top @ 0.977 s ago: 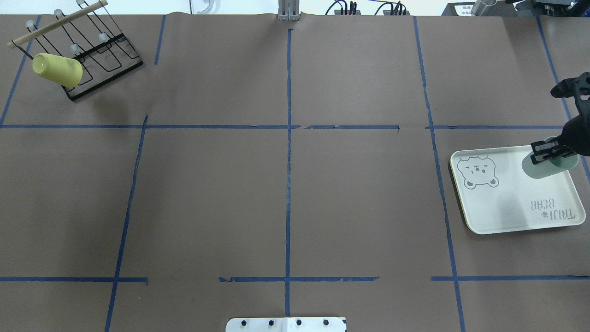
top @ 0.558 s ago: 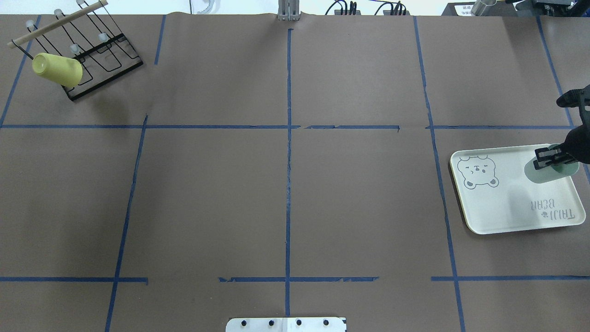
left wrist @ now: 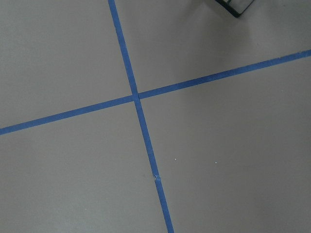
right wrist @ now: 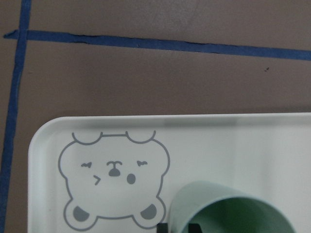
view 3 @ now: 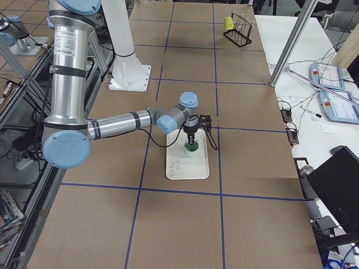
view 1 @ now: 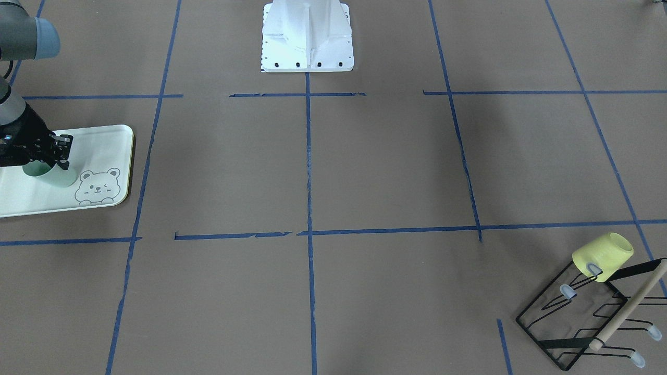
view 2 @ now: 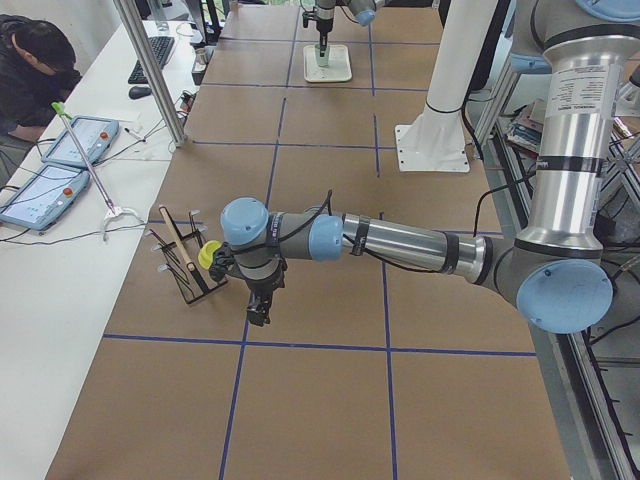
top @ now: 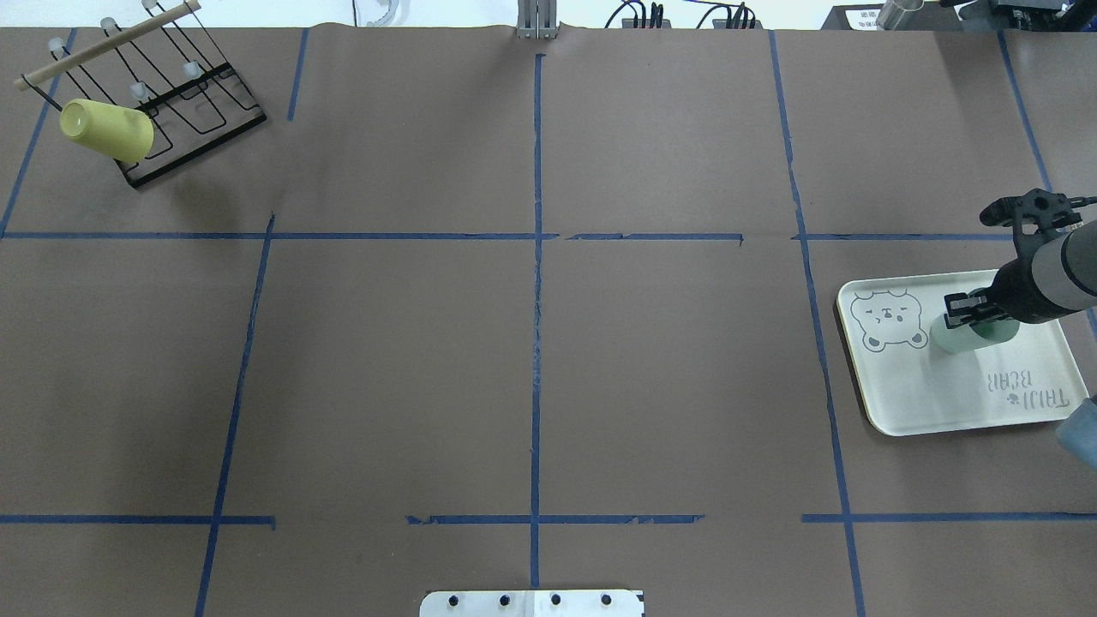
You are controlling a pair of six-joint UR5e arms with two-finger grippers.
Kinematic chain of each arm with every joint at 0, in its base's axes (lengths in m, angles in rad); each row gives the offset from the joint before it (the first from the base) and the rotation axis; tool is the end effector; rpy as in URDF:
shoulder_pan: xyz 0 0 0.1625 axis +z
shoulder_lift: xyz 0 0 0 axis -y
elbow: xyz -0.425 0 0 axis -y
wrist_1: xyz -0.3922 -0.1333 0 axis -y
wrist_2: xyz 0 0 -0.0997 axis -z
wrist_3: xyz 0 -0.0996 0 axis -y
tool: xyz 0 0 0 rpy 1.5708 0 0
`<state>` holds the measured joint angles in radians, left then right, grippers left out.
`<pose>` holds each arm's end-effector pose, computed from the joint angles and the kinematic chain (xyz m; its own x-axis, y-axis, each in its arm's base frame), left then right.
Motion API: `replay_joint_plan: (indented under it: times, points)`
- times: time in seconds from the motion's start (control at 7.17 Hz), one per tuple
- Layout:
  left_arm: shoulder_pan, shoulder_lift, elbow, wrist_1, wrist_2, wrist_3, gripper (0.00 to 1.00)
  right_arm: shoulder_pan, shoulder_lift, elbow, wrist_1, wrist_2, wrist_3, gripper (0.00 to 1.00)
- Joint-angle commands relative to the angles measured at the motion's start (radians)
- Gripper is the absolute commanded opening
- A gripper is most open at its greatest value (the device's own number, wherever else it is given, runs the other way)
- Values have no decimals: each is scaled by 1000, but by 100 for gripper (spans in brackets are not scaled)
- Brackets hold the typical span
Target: Left arm grabs green cup and hands to right arm on tray
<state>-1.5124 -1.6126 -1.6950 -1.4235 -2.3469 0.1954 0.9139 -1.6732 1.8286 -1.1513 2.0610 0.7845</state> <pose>-0.0339 -0.5084 0.5915 0.6868 0.2475 -0.6834 -0.1954 0.9685 0.1543 -0.2219 -0.4293 0.5441 0.7459 -0.0553 0.6638 -0.0204 0.9942 0.1057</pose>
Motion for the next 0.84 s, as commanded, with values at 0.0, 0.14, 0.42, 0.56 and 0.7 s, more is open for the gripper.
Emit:
replay_joint_plan:
  times: [0.0,0.14,0.42,0.56,0.7]
  points:
    - [0,-1,-2,0,0,-1,100,17,0,32,-30,23,-14,100]
    - [0,0,-11,2,0,-2,100,101,0,59,-125,103,-112,100]
    - [0,5,-14,2,6,7,100,280,6,124,-383,137,-471,100]
    - [0,32,-18,3,12,4,100,377,7,130,-493,139,-661,100]
    - [0,57,-17,3,12,3,100,469,4,121,-583,168,-830,100]
